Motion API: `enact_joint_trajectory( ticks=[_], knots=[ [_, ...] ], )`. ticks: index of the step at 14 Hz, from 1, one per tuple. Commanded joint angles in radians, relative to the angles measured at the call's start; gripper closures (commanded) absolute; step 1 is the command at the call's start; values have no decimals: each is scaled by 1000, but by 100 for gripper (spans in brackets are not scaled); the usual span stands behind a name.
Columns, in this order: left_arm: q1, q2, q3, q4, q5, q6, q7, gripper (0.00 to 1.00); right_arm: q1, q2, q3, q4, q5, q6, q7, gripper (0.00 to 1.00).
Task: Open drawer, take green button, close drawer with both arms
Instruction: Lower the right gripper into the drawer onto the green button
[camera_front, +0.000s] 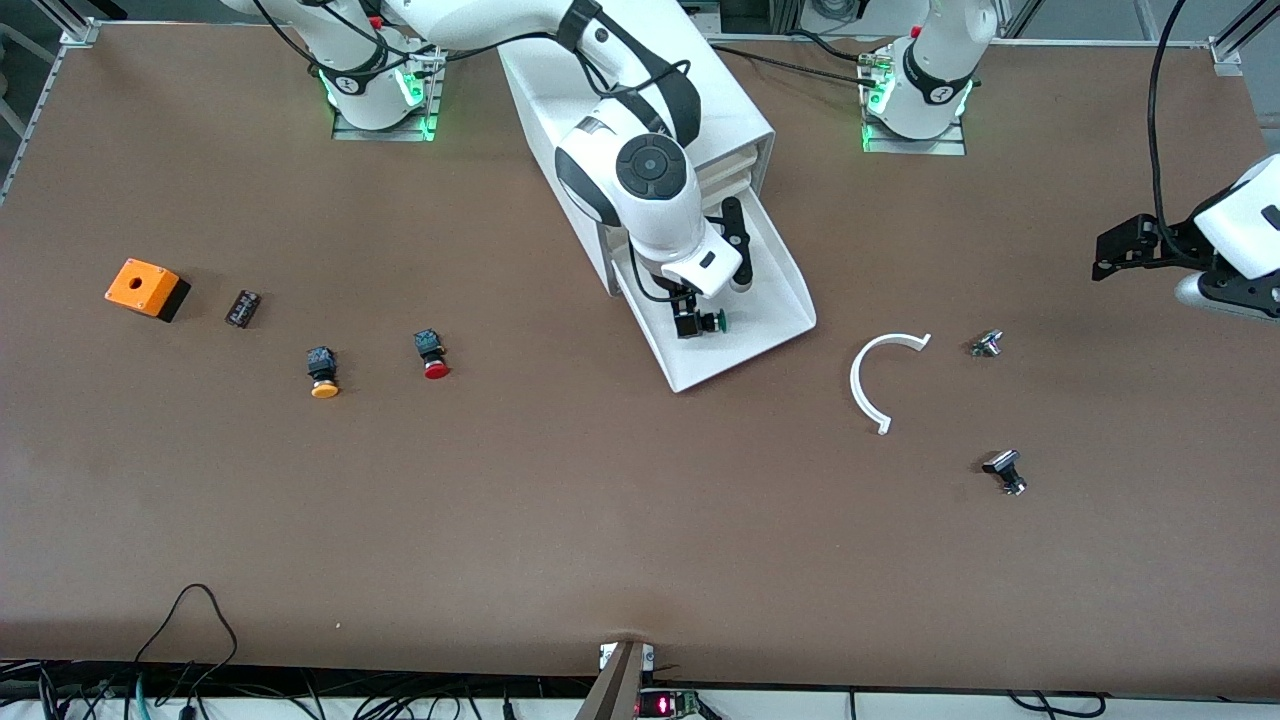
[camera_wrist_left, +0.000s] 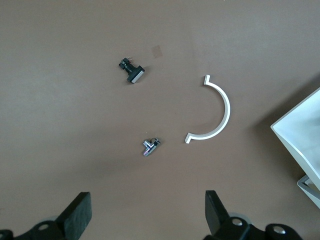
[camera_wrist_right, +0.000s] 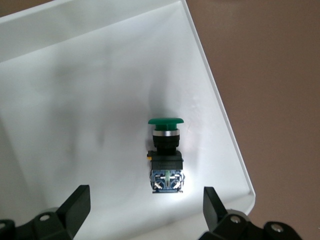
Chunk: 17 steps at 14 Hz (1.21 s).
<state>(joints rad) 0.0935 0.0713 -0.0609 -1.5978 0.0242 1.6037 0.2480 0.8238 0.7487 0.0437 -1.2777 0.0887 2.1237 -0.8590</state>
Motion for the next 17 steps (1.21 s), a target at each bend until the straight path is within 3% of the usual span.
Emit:
enact_joint_trajectory(
  ticks=[1,5,10,17],
  knots=[
    [2,-2,-4,12,-10,-7,-4,0,15,53,-16,40,-17,33,31,0],
    [2,10,-4,32,-12,-8,-6,0,34,98,-16,40,-75,76,63,0],
    [2,10,-4,32,-12,-10,-6,0,31,107,-18,38,-73,105,66,0],
    [2,10,-4,32,-12,-11,-6,0,26,118,-18,32,-73,128,112,9]
  ],
)
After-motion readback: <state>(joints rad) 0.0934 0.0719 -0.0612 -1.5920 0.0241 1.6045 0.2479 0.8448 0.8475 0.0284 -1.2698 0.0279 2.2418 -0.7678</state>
